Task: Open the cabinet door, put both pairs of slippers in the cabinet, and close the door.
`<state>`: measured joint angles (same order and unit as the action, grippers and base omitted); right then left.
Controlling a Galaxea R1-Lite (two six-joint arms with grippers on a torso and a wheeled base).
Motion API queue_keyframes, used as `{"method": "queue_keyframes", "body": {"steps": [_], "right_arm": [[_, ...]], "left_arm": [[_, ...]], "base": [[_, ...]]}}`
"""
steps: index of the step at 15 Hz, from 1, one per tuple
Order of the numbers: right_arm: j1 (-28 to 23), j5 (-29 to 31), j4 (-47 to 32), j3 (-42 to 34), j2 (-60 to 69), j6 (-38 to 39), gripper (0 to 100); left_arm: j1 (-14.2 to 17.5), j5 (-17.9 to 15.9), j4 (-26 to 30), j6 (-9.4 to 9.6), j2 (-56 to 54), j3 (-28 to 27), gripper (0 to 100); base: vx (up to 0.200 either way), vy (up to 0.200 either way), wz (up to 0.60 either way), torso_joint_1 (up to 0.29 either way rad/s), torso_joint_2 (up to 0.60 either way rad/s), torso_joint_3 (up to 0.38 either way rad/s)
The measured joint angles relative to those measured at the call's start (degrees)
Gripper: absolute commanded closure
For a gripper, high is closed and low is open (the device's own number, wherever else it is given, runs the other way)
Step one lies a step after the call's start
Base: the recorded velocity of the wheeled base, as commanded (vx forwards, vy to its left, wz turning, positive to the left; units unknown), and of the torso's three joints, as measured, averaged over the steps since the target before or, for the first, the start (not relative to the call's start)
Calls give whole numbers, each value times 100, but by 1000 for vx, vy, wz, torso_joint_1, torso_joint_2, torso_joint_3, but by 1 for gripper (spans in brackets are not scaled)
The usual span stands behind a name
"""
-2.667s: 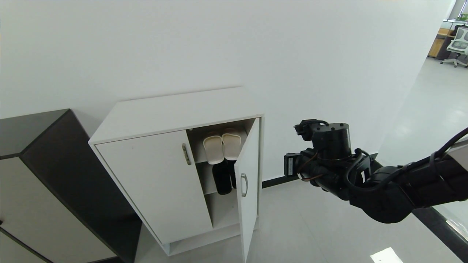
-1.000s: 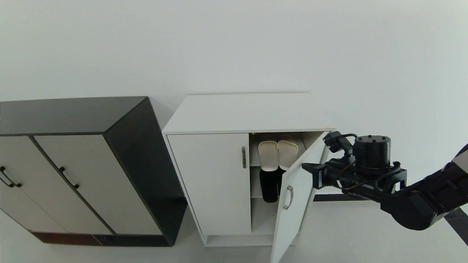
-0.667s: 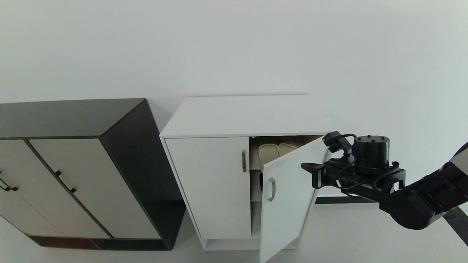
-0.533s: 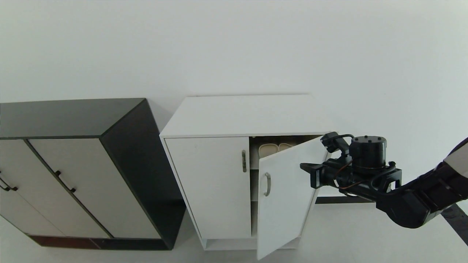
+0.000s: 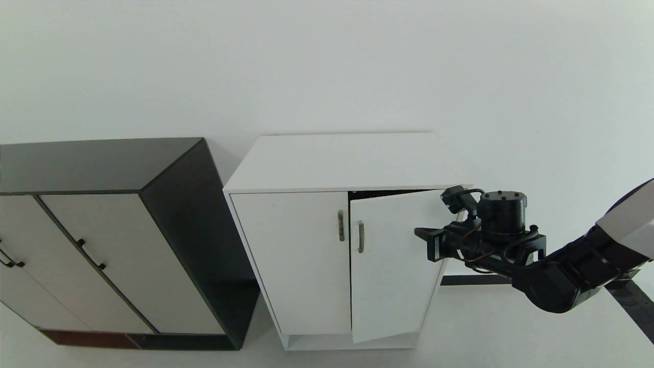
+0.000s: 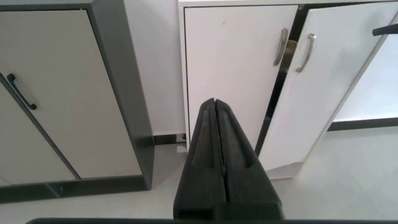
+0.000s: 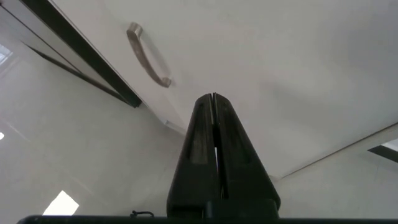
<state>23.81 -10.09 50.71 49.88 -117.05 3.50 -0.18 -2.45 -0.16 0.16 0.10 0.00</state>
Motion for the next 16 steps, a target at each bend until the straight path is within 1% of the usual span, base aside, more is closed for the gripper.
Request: {"method": "queue_keyframes", "body": {"steps": [3, 10, 16], "right_arm": [[37, 16, 9, 238, -168, 16, 100], [69, 46, -20, 1337, -836, 55, 100], [44, 68, -40, 1904, -1280, 55, 100]], "left_arm": [[0, -4, 0, 2, 0, 0, 100], [0, -1, 0, 2, 0, 0, 100], [0, -6, 0, 9, 0, 0, 100]], "base": [[0, 0, 0, 0, 0, 0], [0, 0, 0, 0, 0, 0], [0, 0, 0, 0, 0, 0]]}}
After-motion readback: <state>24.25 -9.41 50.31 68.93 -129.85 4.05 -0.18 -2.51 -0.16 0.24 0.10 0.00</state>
